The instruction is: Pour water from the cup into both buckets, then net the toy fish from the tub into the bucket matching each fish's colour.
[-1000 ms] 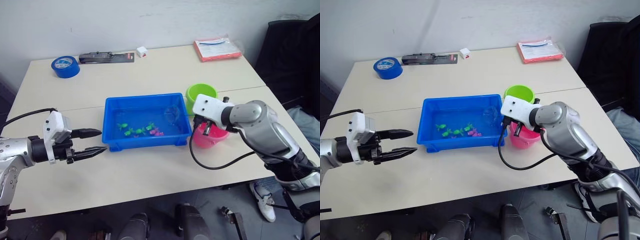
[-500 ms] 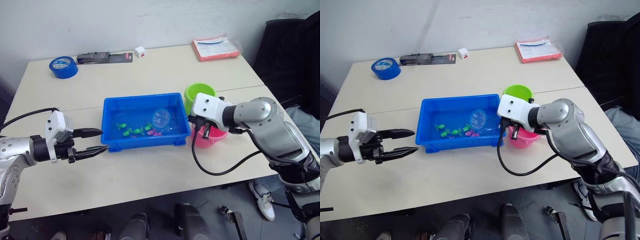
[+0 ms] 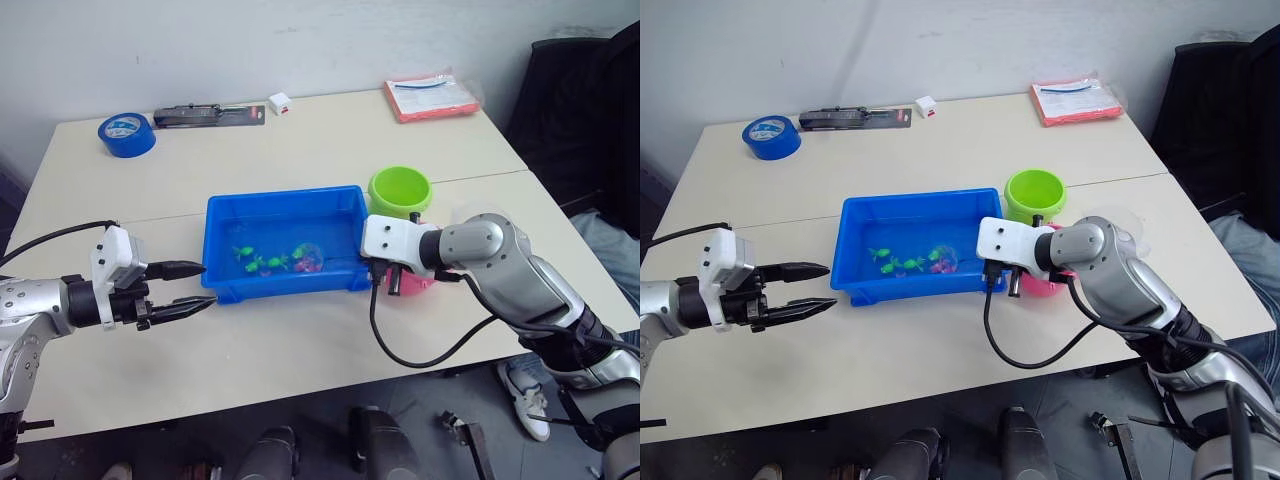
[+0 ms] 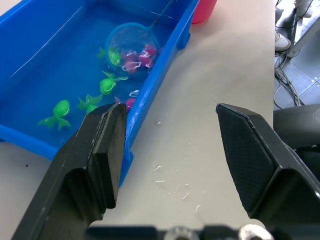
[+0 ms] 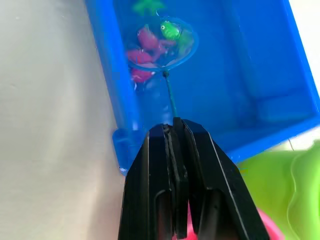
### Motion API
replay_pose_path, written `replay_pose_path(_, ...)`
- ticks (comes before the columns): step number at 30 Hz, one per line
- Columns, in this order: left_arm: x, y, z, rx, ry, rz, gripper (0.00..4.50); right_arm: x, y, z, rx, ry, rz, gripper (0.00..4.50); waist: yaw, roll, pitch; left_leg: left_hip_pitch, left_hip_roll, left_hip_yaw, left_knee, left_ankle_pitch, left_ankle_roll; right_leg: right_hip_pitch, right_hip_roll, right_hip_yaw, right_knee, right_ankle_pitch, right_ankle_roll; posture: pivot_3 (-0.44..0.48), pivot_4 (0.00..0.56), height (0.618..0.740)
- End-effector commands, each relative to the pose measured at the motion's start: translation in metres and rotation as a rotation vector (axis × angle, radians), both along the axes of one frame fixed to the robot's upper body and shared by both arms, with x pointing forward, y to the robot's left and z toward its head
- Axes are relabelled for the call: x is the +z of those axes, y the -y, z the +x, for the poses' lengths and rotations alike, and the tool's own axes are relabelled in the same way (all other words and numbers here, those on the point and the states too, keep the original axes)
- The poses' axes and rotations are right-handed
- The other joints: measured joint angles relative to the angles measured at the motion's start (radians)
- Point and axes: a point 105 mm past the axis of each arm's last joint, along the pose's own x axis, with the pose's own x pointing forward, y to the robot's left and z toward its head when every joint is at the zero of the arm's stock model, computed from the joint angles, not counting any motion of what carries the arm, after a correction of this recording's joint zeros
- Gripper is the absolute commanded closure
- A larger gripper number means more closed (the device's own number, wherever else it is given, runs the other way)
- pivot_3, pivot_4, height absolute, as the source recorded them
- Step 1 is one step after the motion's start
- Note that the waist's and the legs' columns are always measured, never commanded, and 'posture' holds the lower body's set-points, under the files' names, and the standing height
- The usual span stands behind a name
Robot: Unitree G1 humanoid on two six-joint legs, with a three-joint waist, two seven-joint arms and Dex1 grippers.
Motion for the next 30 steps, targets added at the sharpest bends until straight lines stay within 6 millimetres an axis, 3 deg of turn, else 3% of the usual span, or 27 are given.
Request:
replay_pose_path(1, 0.006, 0.003, -0.003, -0.015, 0.033, 0.013, 1.40, 0.028, -0.009, 0.006, 0.012, 0.101, 0.068, 3.72, -0.001, 0.000, 0.000, 0.000, 0.000, 0.000, 0.000, 0.000, 0.000, 0.000, 0.000, 0.000, 0.000, 0.000, 0.000, 0.000, 0.150, 0.740)
replay_pose_path(10, 0.004, 0.006, -0.002, -0.020, 0.027, 0.008, 1.40, 0.054, -0.001, 0.013, -0.058, 0.149, 0.157, 3.72, 0.002, 0.000, 0.000, 0.000, 0.000, 0.000, 0.000, 0.000, 0.000, 0.000, 0.000, 0.000, 0.000, 0.000, 0.000, 0.000, 0.150, 0.740)
replay_pose_path(16, 0.004, 0.007, -0.001, -0.025, 0.027, 0.004, 1.40, 0.041, 0.032, 0.020, -0.162, 0.137, 0.024, 3.72, 0.002, 0.001, 0.000, 0.000, 0.000, 0.000, 0.000, 0.000, 0.000, 0.000, 0.000, 0.000, 0.000, 0.000, 0.000, 0.000, 0.150, 0.740)
replay_pose_path(30, 0.004, 0.010, -0.002, -0.025, 0.026, -0.003, 1.40, 0.030, 0.033, 0.017, -0.063, 0.186, -0.149, 3.72, 0.000, 0.001, 0.001, 0.000, 0.000, 0.001, 0.000, 0.000, 0.000, 0.000, 0.000, 0.000, 0.000, 0.000, 0.000, 0.000, 0.150, 0.740)
